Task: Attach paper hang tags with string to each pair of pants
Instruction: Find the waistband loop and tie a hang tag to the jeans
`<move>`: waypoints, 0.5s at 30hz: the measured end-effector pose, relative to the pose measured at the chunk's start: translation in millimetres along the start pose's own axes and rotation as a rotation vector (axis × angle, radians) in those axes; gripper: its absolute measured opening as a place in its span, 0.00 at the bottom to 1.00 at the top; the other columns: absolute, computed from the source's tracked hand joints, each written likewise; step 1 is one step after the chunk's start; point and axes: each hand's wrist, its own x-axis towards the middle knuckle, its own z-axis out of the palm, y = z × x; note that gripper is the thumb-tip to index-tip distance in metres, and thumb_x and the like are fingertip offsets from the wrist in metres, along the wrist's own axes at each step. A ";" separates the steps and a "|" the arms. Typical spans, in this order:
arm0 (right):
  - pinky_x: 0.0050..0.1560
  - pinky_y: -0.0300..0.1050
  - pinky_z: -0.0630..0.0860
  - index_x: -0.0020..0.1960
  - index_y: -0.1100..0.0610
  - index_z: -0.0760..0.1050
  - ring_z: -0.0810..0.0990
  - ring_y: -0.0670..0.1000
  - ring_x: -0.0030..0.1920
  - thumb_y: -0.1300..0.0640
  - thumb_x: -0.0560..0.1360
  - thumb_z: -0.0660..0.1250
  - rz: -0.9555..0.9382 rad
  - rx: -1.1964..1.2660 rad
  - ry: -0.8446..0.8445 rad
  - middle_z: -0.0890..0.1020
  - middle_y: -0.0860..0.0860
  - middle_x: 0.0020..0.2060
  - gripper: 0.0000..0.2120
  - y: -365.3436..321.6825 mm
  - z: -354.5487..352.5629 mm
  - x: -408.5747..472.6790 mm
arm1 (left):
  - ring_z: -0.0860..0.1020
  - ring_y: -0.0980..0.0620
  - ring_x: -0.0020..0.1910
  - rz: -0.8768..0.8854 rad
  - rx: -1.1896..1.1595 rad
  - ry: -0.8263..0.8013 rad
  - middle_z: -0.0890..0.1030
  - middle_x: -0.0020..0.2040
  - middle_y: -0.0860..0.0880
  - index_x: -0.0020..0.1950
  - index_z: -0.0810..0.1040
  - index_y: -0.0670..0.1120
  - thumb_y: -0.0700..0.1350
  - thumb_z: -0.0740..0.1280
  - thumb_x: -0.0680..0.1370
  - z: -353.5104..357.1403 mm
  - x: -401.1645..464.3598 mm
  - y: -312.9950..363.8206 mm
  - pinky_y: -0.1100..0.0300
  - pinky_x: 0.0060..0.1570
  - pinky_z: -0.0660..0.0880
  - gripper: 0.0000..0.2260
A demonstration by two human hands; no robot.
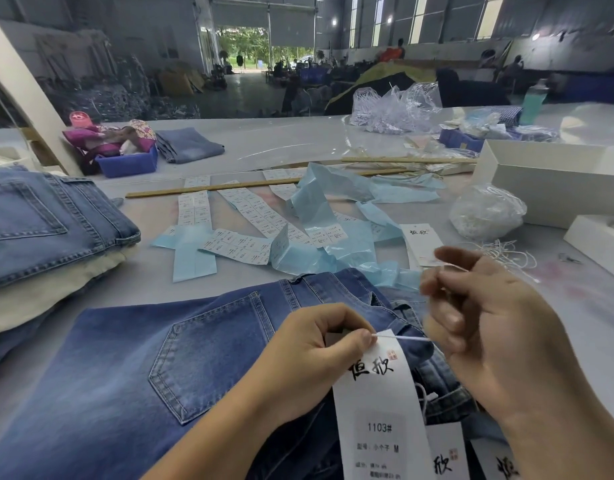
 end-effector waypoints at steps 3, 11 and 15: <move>0.18 0.33 0.60 0.48 0.62 0.79 0.61 0.46 0.17 0.68 0.74 0.64 0.036 -0.283 -0.159 0.82 0.62 0.34 0.06 -0.4 -3.3 -7.9 | 0.79 0.57 0.37 -0.024 -0.127 0.007 0.82 0.38 0.54 0.48 0.82 0.50 0.47 0.68 0.74 -2.2 3.7 0.1 0.66 0.39 0.73 0.05; 0.20 0.29 0.62 0.39 0.53 0.83 0.68 0.41 0.18 0.66 0.75 0.69 -0.119 -0.724 -0.230 0.80 0.51 0.24 0.11 9.3 -3.4 -16.7 | 0.83 0.48 0.49 -0.046 -0.122 0.042 0.86 0.45 0.47 0.48 0.83 0.47 0.49 0.72 0.70 7.8 8.9 7.0 0.48 0.58 0.78 0.10; 0.28 0.31 0.71 0.41 0.46 0.82 0.79 0.42 0.27 0.60 0.74 0.71 -0.247 -0.944 -0.233 0.83 0.45 0.29 0.09 11.0 -12.8 -19.5 | 0.83 0.50 0.50 -0.061 -0.066 0.045 0.86 0.45 0.50 0.49 0.83 0.51 0.51 0.70 0.70 15.2 7.4 11.7 0.45 0.58 0.77 0.10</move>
